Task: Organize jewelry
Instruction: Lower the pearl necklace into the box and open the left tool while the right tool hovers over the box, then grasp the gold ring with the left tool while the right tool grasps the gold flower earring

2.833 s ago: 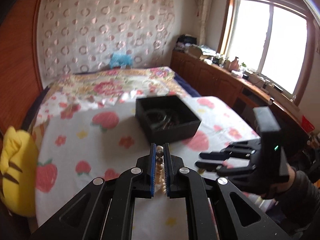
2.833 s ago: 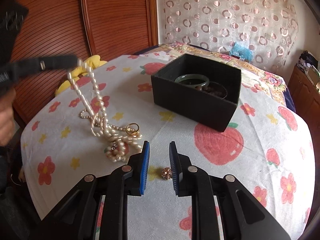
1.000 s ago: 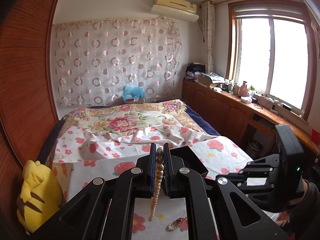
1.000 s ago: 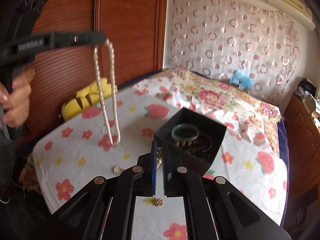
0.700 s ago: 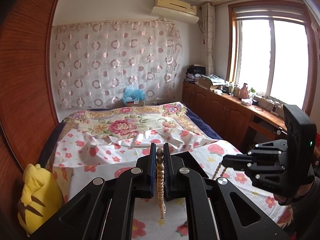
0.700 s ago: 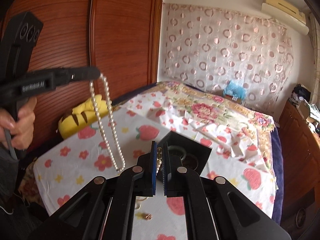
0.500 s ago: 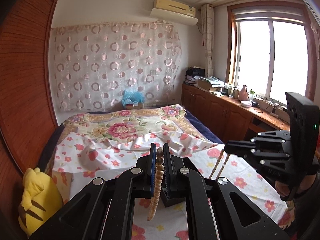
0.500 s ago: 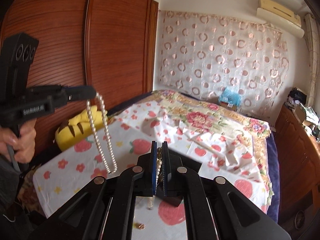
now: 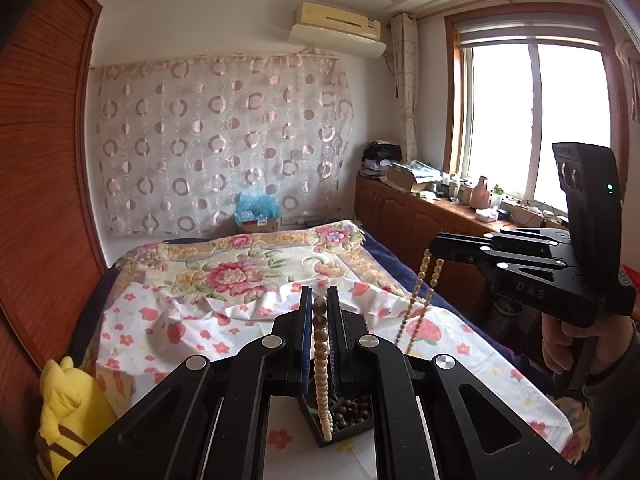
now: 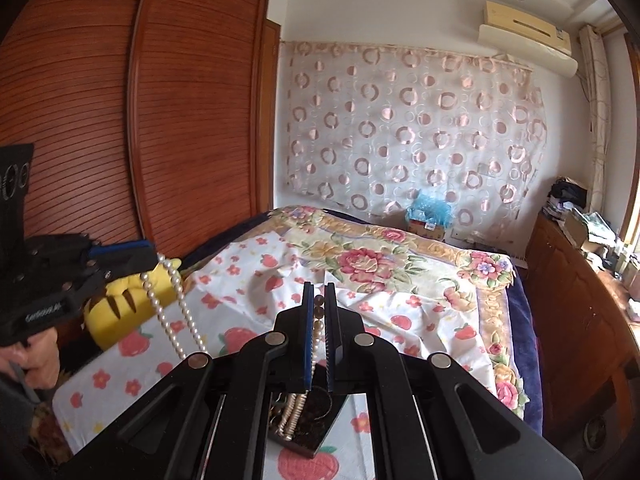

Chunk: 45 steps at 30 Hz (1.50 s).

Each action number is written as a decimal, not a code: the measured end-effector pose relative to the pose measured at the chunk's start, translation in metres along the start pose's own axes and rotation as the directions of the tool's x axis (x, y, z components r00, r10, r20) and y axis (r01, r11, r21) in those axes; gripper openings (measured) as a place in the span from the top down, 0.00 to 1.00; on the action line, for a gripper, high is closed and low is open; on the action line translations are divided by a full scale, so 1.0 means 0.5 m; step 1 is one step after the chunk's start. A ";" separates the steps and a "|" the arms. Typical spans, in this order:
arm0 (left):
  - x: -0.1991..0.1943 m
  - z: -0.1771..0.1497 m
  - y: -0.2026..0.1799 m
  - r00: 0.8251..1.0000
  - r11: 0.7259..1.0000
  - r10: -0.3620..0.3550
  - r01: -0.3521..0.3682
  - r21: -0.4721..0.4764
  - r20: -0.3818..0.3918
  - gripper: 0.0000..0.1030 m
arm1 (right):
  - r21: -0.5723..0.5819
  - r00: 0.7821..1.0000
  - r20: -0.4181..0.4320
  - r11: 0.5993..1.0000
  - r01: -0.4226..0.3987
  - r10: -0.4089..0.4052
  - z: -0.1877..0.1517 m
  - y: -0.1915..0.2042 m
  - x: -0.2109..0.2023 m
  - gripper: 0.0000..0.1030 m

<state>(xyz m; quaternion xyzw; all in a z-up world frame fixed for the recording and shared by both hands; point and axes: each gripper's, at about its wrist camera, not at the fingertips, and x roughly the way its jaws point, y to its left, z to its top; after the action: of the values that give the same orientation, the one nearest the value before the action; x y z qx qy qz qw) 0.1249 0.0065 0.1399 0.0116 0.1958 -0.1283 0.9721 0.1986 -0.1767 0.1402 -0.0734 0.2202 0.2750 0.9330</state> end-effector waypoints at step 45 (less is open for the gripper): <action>0.173 -0.248 0.007 0.967 1.000 0.004 -0.004 -0.002 -0.254 0.70 | 0.130 0.977 -0.206 0.991 -0.031 0.058 -0.188 -0.034 0.216 0.94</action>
<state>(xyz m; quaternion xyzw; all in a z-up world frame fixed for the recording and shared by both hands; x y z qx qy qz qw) 0.1560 -0.0023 -0.0077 0.0271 0.3190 -0.1235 0.9393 0.2543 -0.1634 0.0076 -0.0377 0.3359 0.2721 0.9009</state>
